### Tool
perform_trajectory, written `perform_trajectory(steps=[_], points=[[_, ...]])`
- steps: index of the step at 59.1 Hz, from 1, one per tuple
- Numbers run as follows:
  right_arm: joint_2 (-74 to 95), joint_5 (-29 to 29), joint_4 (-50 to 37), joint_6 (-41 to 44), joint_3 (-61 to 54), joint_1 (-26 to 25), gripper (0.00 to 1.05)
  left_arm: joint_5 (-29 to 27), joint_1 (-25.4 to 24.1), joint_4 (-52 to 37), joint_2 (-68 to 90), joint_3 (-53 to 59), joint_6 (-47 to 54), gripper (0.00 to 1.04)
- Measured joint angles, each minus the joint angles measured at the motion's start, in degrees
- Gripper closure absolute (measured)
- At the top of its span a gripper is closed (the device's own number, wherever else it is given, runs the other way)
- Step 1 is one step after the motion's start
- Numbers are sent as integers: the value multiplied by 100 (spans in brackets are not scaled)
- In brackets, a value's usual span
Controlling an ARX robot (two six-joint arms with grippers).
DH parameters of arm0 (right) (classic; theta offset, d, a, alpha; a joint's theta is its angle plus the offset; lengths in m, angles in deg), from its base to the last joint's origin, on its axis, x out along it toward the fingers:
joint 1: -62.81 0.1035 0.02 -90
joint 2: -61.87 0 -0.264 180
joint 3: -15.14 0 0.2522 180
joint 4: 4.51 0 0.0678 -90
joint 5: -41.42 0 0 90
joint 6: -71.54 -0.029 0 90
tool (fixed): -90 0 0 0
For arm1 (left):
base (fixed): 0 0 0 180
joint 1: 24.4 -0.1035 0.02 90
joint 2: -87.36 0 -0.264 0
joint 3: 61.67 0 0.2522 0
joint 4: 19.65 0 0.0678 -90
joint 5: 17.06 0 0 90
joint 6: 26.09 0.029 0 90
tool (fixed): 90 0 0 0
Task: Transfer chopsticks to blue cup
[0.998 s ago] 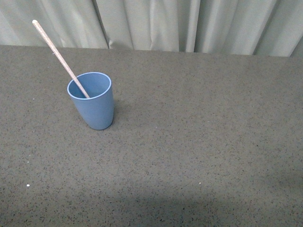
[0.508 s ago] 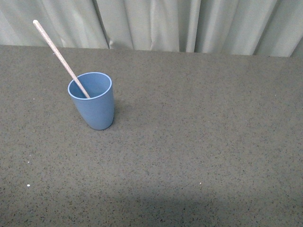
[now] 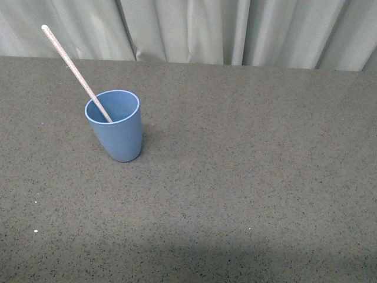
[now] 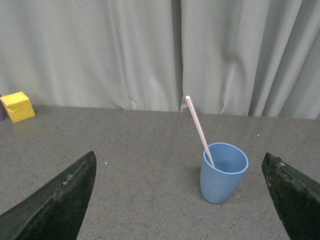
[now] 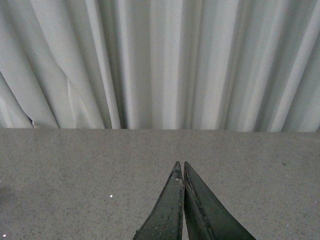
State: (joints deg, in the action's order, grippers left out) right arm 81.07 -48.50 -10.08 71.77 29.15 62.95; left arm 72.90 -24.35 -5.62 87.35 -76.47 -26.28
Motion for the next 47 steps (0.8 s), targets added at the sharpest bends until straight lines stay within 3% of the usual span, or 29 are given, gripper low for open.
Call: perform_trajectory(steps=[33, 40, 47], points=[[-938, 0, 931, 2, 0, 0, 104, 0, 0, 0, 0, 0, 0, 7], [-1722, -15, 1882, 0, 4, 0, 104, 0, 0, 0, 0, 0, 0, 7], [-1893, -15, 1917, 2, 4, 0, 104, 2, 0, -2, 0, 0, 0, 7]])
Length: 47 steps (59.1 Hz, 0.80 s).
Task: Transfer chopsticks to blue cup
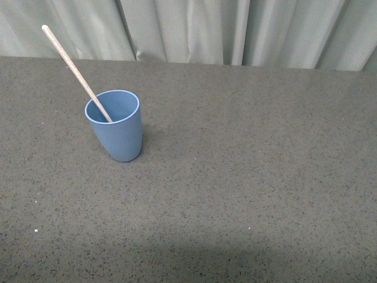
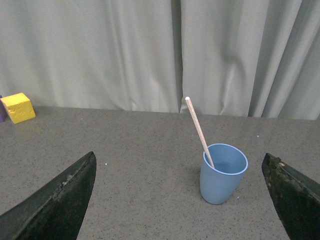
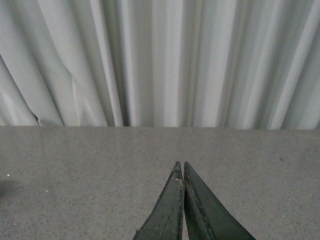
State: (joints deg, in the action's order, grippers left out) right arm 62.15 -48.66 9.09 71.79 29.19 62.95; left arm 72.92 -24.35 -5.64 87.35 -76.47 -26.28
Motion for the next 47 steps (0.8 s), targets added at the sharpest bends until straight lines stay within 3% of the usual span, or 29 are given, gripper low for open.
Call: perform_trajectory(steps=[4, 35, 47], points=[[-2, 0, 7, 0, 0, 0, 99, 0, 0, 0, 0, 0, 0, 7], [-2, 0, 7, -4, 0, 0, 8, -2, 0, 2, 0, 0, 0, 7], [-2, 0, 7, -4, 0, 0, 9, -2, 0, 2, 0, 0, 0, 7]])
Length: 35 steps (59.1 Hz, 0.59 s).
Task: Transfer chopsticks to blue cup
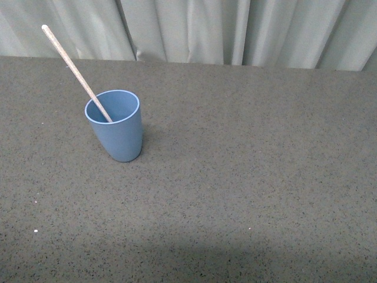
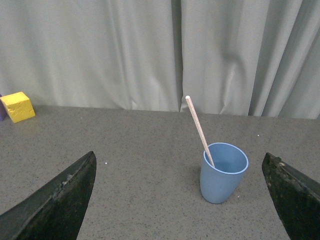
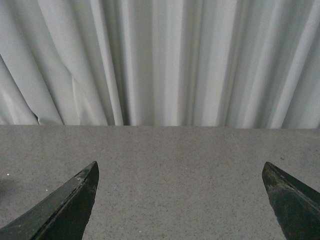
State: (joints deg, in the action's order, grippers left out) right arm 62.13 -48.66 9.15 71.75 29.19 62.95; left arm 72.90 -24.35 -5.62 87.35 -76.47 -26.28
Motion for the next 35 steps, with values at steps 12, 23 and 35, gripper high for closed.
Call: perform_trajectory(steps=[12, 23, 35], points=[[0, 0, 0, 0, 0, 0, 9, 2, 0, 0, 0, 0, 0, 7], [0, 0, 0, 0, 0, 0, 9, 0, 0, 0, 0, 0, 0, 7], [0, 0, 0, 0, 0, 0, 9, 0, 0, 0, 0, 0, 0, 7]])
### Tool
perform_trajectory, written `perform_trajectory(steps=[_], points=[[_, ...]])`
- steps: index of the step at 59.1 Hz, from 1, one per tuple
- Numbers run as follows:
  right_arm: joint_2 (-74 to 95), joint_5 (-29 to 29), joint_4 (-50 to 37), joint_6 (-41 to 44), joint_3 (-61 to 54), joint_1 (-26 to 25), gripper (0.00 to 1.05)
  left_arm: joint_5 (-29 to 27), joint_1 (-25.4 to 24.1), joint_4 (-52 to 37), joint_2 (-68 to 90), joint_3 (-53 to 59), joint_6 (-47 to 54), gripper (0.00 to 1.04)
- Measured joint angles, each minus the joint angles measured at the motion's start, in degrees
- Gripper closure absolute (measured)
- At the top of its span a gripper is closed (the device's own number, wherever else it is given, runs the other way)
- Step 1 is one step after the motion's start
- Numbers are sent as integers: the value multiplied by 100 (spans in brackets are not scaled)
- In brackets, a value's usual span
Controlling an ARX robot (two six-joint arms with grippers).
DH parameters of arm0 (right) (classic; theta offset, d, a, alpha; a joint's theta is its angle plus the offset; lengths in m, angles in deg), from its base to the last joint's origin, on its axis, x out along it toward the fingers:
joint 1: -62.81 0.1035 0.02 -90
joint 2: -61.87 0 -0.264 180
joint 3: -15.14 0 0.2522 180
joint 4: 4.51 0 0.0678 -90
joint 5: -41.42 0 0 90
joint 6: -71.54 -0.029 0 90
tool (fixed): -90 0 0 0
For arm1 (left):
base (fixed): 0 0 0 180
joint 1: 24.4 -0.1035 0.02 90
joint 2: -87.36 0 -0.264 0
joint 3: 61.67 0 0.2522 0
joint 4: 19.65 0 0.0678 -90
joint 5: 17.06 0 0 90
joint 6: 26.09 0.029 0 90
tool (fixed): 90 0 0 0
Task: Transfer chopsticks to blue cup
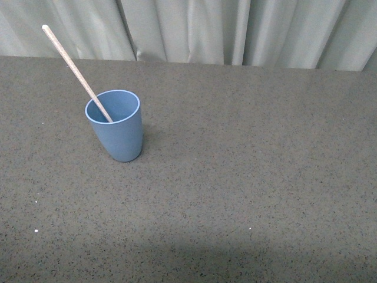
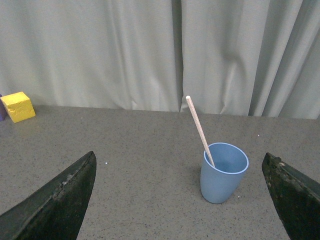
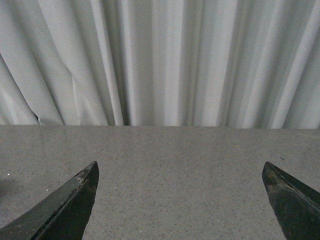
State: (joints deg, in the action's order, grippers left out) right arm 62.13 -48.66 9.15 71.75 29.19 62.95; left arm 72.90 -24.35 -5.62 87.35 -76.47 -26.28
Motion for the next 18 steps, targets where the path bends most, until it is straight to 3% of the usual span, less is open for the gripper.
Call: perform_trajectory(steps=[18], points=[[0, 0, 0, 0, 0, 0, 9, 0, 0, -2, 0, 0, 0, 7]])
